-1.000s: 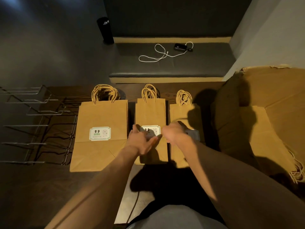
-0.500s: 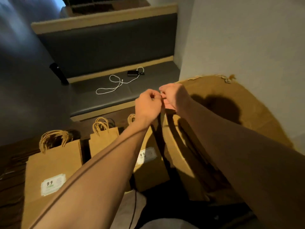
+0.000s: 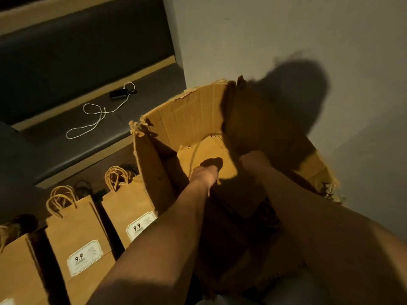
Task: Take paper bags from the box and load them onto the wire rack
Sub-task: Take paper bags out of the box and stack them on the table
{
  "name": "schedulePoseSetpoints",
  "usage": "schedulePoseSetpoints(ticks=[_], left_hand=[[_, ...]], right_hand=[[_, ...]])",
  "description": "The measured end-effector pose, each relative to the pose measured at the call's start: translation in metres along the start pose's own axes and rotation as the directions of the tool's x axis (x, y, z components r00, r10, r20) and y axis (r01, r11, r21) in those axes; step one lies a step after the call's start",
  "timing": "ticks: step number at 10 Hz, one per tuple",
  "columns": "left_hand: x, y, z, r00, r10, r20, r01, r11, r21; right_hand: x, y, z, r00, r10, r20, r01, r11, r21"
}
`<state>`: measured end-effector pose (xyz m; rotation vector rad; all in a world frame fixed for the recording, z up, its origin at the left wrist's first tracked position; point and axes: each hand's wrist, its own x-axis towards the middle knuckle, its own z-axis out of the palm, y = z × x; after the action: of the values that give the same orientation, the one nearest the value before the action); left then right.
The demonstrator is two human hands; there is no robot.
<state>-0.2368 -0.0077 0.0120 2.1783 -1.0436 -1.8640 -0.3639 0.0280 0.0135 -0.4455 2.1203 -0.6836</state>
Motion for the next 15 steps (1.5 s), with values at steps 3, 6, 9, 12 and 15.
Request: schedulePoseSetpoints(ticks=[3,6,9,12,15], left_hand=[[0.055,-0.023,0.023,0.998,-0.062,-0.006,0.060,0.974,-0.219],[0.053,-0.019,0.026,0.998,-0.048,0.046,0.058,0.965,-0.256],[0.054,-0.027,0.017,0.993,0.011,0.117,0.034,0.927,-0.374],[0.038,-0.012,0.002,0.979,0.203,-0.020,-0.198,0.924,-0.328],[-0.020,0.036,-0.050,0.873,0.477,0.101,-0.426,0.847,-0.317]], right_hand=[[0.043,0.028,0.006,0.980,0.008,0.198,0.013,0.994,-0.105],[0.051,0.023,0.019,0.968,0.056,0.245,0.042,0.925,-0.377],[0.048,0.029,0.023,0.943,0.095,0.318,0.012,0.948,-0.318],[0.042,0.021,0.020,0.995,-0.041,0.088,0.050,0.994,-0.092],[0.011,-0.023,0.002,0.992,-0.072,-0.099,0.076,0.997,0.034]])
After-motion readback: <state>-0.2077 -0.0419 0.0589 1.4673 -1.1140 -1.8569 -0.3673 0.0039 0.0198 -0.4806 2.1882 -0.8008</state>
